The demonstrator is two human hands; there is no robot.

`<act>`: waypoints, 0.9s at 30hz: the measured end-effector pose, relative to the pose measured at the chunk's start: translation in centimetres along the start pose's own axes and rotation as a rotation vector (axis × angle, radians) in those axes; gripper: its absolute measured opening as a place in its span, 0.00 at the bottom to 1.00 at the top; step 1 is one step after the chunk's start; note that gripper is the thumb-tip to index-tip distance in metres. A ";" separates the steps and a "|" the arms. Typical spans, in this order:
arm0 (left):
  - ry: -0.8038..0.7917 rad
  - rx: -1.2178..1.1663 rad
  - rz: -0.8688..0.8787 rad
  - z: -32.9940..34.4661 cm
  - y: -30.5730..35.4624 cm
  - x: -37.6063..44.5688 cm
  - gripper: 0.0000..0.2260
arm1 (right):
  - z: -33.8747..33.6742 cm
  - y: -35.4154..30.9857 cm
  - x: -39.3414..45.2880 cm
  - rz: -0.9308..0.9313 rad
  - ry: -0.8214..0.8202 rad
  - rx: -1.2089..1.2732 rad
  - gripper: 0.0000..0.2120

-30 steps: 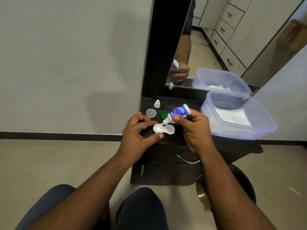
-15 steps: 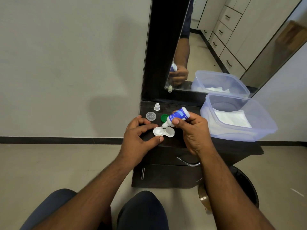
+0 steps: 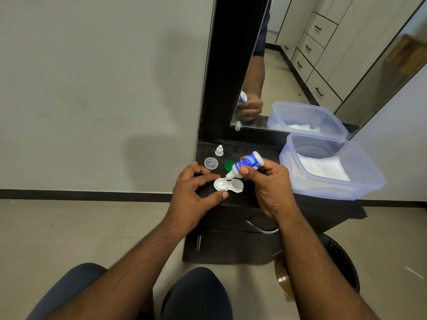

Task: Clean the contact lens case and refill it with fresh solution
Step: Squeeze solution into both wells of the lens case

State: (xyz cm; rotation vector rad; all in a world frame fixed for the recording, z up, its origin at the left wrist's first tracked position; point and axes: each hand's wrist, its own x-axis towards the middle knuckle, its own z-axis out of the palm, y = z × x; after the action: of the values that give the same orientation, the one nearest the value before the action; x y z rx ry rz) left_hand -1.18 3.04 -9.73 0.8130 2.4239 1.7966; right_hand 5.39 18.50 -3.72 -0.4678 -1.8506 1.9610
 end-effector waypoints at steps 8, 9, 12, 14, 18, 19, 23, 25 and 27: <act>0.005 -0.010 0.011 0.1 -0.3 0.0 0.17 | 0.1 -0.3 -0.3 0.004 0.006 0.000 0.10; 0.003 -0.013 0.012 0.1 -0.4 0.0 0.17 | 0.1 -0.3 -0.3 0.006 0.008 0.007 0.11; 0.000 -0.015 0.008 0.1 -0.5 0.1 0.17 | 0.2 -0.4 -0.3 0.001 0.006 0.022 0.11; -0.004 -0.009 0.005 0.1 -0.6 0.1 0.18 | 0.3 -0.4 -0.3 -0.007 0.009 0.039 0.10; 0.008 0.005 0.019 0.2 -0.7 0.2 0.20 | 0.3 -0.4 -0.3 -0.018 0.010 0.025 0.07; 0.013 0.003 0.023 0.2 -0.8 0.2 0.20 | 0.3 -0.4 -0.3 -0.021 0.011 0.025 0.07; 0.010 0.001 0.021 0.3 -0.9 0.2 0.19 | 0.4 -0.5 -0.4 -0.027 0.016 0.026 0.07; 0.010 0.003 0.018 0.3 -0.9 0.2 0.19 | 0.4 -0.5 -0.3 -0.026 0.015 0.024 0.07; 0.007 0.007 0.012 0.3 -0.9 0.2 0.19 | 0.3 -0.5 -0.3 -0.023 0.020 0.020 0.07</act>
State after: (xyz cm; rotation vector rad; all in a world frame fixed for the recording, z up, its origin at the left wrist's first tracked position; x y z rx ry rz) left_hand -1.66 3.22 -10.61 0.8255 2.4359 1.7994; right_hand 5.56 18.10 -3.24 -0.4568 -1.8147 1.9511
